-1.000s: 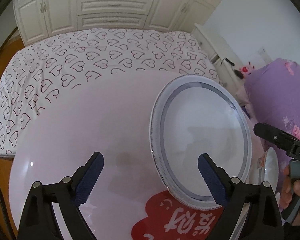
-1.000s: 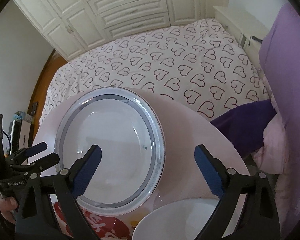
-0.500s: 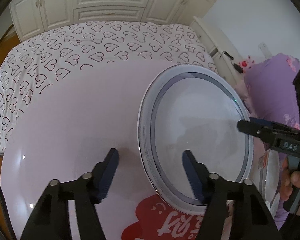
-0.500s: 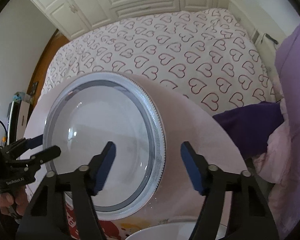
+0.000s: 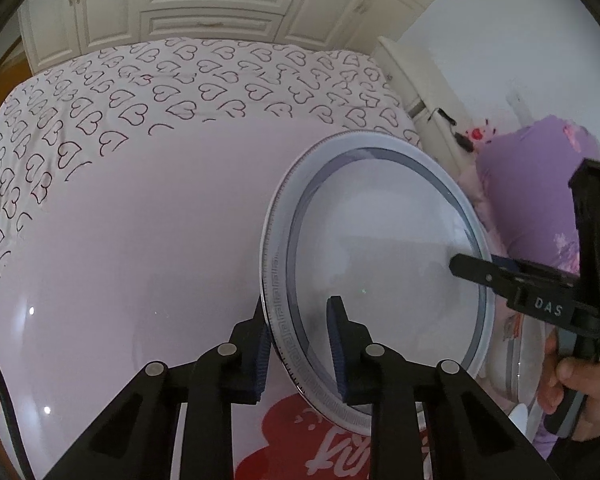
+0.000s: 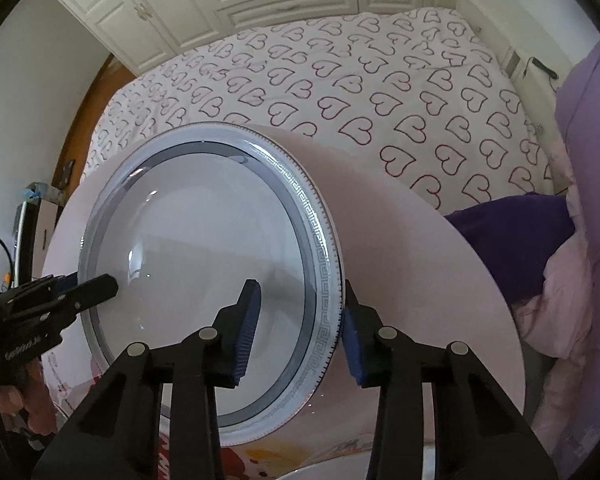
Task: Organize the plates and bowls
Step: 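Close the right gripper on the plate rim and lift while the left gripper holds its plate, then carry both grey-rimmed plates with both grippers toward the plate stack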
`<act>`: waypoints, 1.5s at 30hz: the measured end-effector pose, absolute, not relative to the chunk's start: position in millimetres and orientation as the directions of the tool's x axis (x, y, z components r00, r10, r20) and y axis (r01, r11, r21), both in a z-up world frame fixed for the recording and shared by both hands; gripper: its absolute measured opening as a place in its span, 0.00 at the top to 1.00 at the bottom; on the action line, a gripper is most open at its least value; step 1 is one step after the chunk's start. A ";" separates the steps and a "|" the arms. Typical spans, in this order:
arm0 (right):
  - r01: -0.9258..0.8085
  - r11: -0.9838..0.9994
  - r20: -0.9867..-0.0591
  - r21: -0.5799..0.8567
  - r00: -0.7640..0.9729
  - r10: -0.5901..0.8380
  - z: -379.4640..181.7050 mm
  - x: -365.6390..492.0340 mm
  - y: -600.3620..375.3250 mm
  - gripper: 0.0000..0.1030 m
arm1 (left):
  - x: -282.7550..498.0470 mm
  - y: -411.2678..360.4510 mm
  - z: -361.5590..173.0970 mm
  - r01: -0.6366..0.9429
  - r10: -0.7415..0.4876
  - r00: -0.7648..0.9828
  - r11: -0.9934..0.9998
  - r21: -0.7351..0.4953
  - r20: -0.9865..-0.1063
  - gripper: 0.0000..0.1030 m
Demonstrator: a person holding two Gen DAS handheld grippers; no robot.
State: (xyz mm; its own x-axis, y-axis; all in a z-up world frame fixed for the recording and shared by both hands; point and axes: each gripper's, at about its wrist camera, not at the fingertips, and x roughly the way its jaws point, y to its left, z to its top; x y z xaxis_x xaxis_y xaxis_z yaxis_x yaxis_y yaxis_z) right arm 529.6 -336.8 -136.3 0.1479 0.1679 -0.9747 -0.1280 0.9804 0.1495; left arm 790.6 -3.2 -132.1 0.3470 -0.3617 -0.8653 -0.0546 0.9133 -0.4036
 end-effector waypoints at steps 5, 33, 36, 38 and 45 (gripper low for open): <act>-0.122 0.975 -0.963 0.185 0.177 0.204 -126.6 526.7 -331.2 0.68 | 786.9 5.8 -131.6 -0.070 -0.364 0.355 0.908 -0.412 -0.861 0.80; -0.174 0.957 -0.917 0.233 0.288 0.276 -88.9 456.6 -285.6 0.69 | 686.8 54.6 -75.1 -0.064 -0.351 0.483 0.900 -0.432 -0.802 0.80; -0.179 0.954 -0.905 0.241 0.313 0.288 -77.6 443.5 -280.3 0.69 | 670.4 60.6 -61.2 -0.049 -0.352 0.506 0.900 -0.434 -0.788 0.80; -0.183 0.952 -0.897 0.246 0.329 0.295 -70.6 434.8 -276.6 0.69 | 656.1 66.0 -50.6 -0.036 -0.350 0.525 0.901 -0.432 -0.776 0.80; -0.201 0.945 -0.869 0.258 0.380 0.318 -45.7 401.4 -256.6 0.69 | 599.4 91.7 -26.9 -0.015 -0.347 0.570 0.902 -0.432 -0.745 0.80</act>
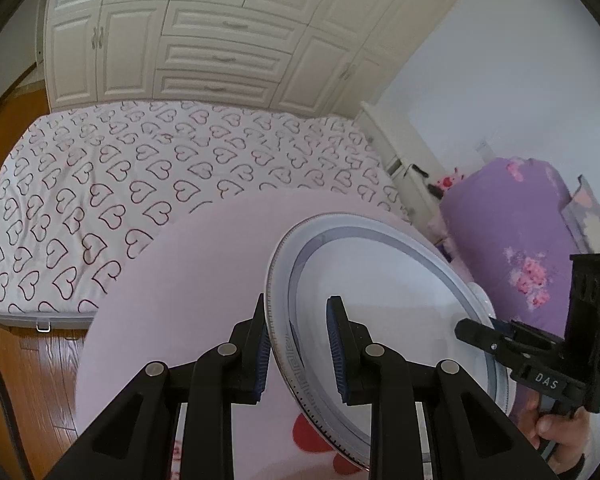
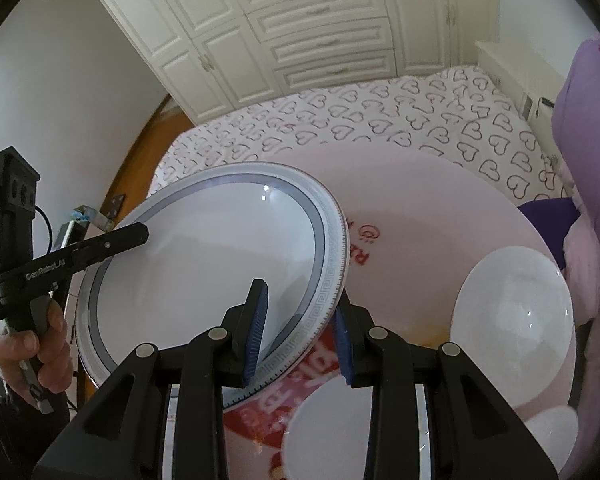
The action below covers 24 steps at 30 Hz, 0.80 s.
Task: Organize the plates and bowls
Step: 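Carry both grey-rimmed plates with both grippers toward the plate stack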
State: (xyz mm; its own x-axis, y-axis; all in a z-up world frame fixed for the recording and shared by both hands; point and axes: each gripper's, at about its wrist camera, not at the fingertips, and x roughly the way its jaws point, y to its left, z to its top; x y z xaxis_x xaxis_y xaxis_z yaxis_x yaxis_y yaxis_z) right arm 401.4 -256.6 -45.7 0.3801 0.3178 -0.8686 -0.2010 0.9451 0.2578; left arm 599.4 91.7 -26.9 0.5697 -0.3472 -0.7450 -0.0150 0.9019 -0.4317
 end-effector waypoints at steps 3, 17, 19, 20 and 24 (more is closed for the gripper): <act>-0.208 0.943 -0.858 0.259 0.400 0.324 -37.0 386.9 -249.2 0.69 | 572.6 102.4 -19.9 -0.009 -0.352 0.580 0.899 -0.438 -0.735 0.80; -0.261 0.932 -0.810 0.252 0.470 0.350 -14.8 309.8 -210.9 0.69 | 449.7 137.4 6.6 -0.002 -0.323 0.635 0.907 -0.421 -0.701 0.80; -0.264 0.930 -0.805 0.257 0.473 0.357 -14.9 299.9 -208.1 0.69 | 433.9 138.5 8.1 -0.003 -0.315 0.641 0.911 -0.413 -0.700 0.80; -0.265 0.929 -0.804 0.260 0.474 0.360 -15.6 295.8 -207.0 0.69 | 425.7 138.9 8.8 -0.003 -0.312 0.643 0.912 -0.410 -0.699 0.80; -0.272 0.924 -0.798 0.267 0.475 0.371 -18.1 278.3 -200.9 0.69 | 396.3 138.5 9.8 -0.003 -0.306 0.643 0.916 -0.402 -0.702 0.80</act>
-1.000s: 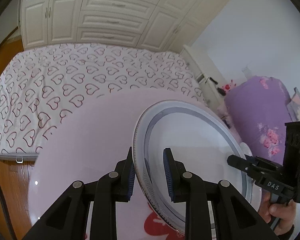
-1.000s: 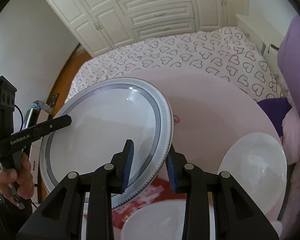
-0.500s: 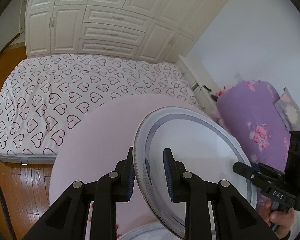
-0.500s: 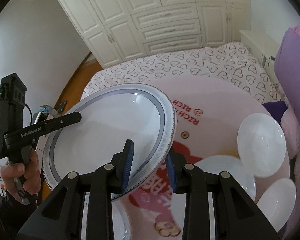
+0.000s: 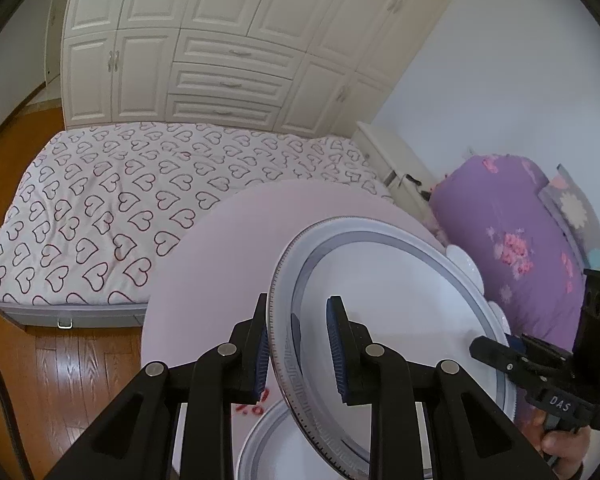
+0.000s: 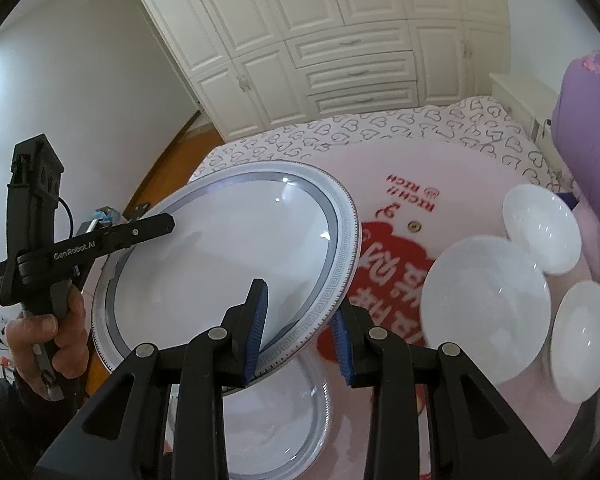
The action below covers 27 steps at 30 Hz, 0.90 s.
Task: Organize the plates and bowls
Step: 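Carry both grey-rimmed plates with both grippers toward the plate stack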
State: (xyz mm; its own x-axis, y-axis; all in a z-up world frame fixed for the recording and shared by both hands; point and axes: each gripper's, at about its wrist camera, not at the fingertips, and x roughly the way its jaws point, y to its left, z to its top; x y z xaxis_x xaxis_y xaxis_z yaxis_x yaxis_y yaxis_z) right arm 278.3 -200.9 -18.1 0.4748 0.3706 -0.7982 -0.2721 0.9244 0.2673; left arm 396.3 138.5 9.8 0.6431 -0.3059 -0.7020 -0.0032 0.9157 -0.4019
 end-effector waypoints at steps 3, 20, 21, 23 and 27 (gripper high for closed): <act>-0.279 0.924 -0.795 0.264 0.480 0.372 -19.5 263.3 -195.1 0.69 | 380.2 137.8 9.4 -0.005 -0.292 0.646 0.922 -0.387 -0.705 0.80; -0.277 0.919 -0.829 0.280 0.413 0.377 -61.4 201.0 -186.7 0.69 | 348.9 106.8 -29.6 -0.022 -0.277 0.554 0.938 -0.346 -0.785 0.80; -0.277 0.918 -0.830 0.285 0.407 0.381 -63.9 198.0 -185.9 0.69 | 351.7 107.3 -30.6 -0.027 -0.275 0.553 0.937 -0.347 -0.786 0.80; -0.279 0.916 -0.832 0.290 0.400 0.385 -67.3 193.5 -184.7 0.69 | 351.8 107.2 -31.7 -0.028 -0.271 0.555 0.939 -0.343 -0.787 0.80; -0.280 0.913 -0.832 0.298 0.392 0.392 -72.0 187.2 -183.9 0.69 | 347.3 105.7 -35.3 -0.024 -0.256 0.563 0.945 -0.325 -0.786 0.80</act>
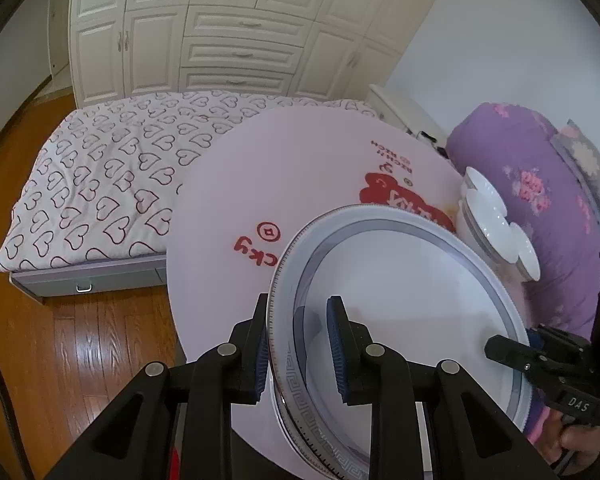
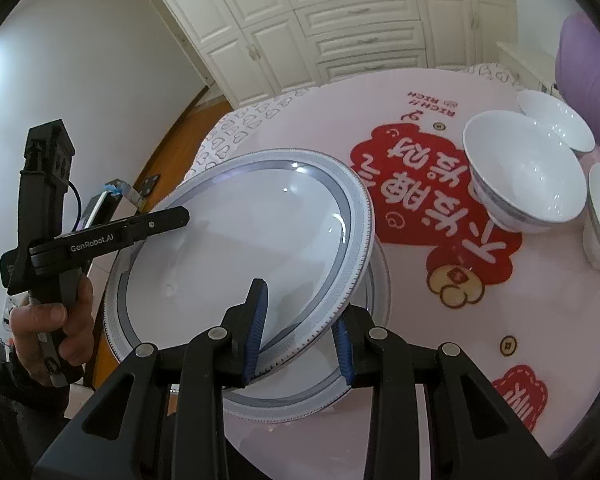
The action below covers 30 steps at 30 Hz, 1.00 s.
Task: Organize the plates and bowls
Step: 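Carry both grey-rimmed plates with both grippers toward the plate stack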
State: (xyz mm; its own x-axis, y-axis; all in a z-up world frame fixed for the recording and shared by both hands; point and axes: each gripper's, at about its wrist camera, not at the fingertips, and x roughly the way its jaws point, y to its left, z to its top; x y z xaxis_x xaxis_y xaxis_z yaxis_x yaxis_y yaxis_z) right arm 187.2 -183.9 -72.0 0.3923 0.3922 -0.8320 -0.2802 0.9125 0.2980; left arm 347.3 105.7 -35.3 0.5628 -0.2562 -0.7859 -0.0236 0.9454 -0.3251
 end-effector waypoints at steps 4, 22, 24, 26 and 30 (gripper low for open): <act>-0.274 0.915 -0.837 0.296 0.387 0.387 -76.1 181.5 -186.8 0.69 | 337.5 102.9 -43.8 -0.015 -0.255 0.557 0.948 -0.317 -0.791 0.80; -0.270 0.921 -0.871 0.280 0.331 0.362 -100.1 174.3 -183.5 0.69 | 329.0 86.2 -82.5 -0.040 -0.198 0.532 0.965 -0.258 -0.823 0.76; -0.270 0.923 -0.878 0.273 0.322 0.354 -103.7 174.7 -183.6 0.69 | 330.8 85.9 -90.3 -0.040 -0.208 0.519 0.963 -0.267 -0.829 0.76; -0.262 0.926 -0.883 0.273 0.315 0.349 -106.1 174.4 -185.3 0.69 | 331.6 85.8 -92.8 -0.033 -0.217 0.519 0.961 -0.273 -0.827 0.76; -0.256 0.924 -0.878 0.284 0.317 0.357 -104.0 173.0 -187.4 0.69 | 335.2 86.0 -96.3 -0.025 -0.222 0.520 0.961 -0.275 -0.825 0.75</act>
